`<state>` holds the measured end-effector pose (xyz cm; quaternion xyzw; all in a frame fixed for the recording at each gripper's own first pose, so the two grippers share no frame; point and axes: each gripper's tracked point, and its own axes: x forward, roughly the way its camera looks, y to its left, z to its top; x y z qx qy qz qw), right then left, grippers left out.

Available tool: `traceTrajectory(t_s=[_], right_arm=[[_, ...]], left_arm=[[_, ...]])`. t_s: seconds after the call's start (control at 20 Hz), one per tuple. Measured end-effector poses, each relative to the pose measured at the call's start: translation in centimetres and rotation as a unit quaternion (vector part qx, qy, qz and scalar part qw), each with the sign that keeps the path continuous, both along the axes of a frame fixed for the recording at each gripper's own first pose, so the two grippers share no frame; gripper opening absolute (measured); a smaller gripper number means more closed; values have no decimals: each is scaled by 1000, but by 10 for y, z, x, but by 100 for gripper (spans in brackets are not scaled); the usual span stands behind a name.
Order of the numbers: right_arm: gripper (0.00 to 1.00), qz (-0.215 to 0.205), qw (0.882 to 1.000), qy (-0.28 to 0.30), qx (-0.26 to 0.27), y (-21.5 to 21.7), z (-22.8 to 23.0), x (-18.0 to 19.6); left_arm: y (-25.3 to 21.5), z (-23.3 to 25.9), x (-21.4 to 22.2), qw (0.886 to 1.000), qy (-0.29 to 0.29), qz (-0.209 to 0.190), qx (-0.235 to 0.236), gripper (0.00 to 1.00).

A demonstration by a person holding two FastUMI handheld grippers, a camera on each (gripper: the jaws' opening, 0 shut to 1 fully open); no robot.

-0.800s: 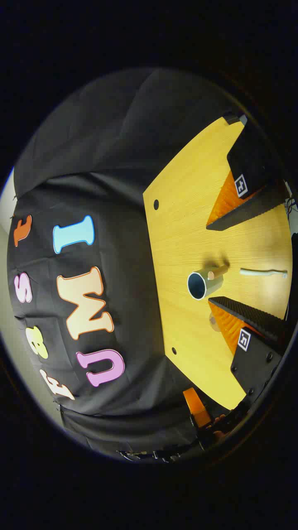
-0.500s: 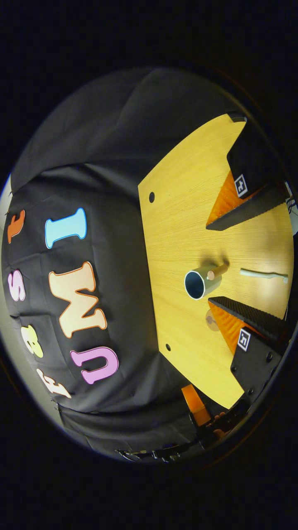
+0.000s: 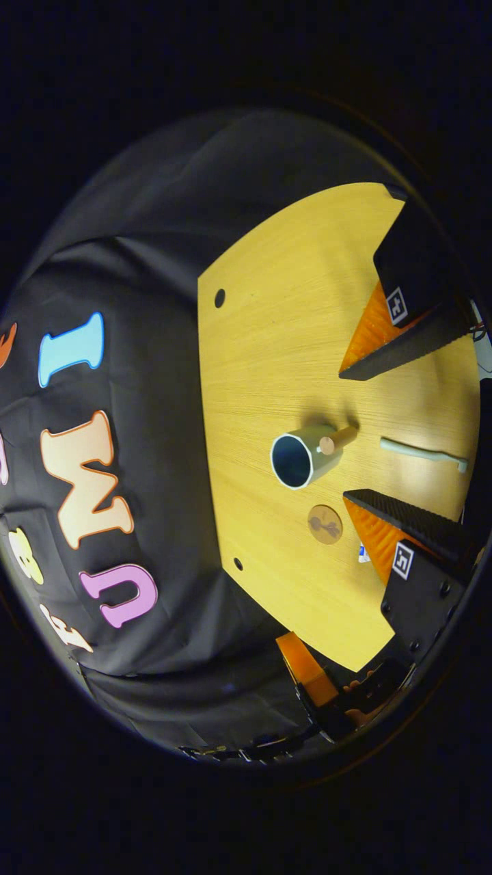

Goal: Put the toothbrush and toothpaste on the desktop into the cup, then pick up the cup and place it on the coaster on the desktop.

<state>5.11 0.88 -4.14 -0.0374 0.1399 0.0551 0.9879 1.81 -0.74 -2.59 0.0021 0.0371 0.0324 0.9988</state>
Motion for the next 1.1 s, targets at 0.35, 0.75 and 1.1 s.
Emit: traceTrajectory(t_s=[0.35, 0.75, 1.1], right_arm=[[94, -1, 993, 116, -35, 15, -51, 13], [99, -22, 965, 248, -78, 16, -109, 24], [89, -49, 943, 316, -91, 8, -141, 41]], left_arm=[[21, -26, -15, 999, 25, 26, -15, 95], [58, -50, -28, 996, 55, 74, -16, 95], [84, -63, -28, 990, 81, 116, -21, 95]])
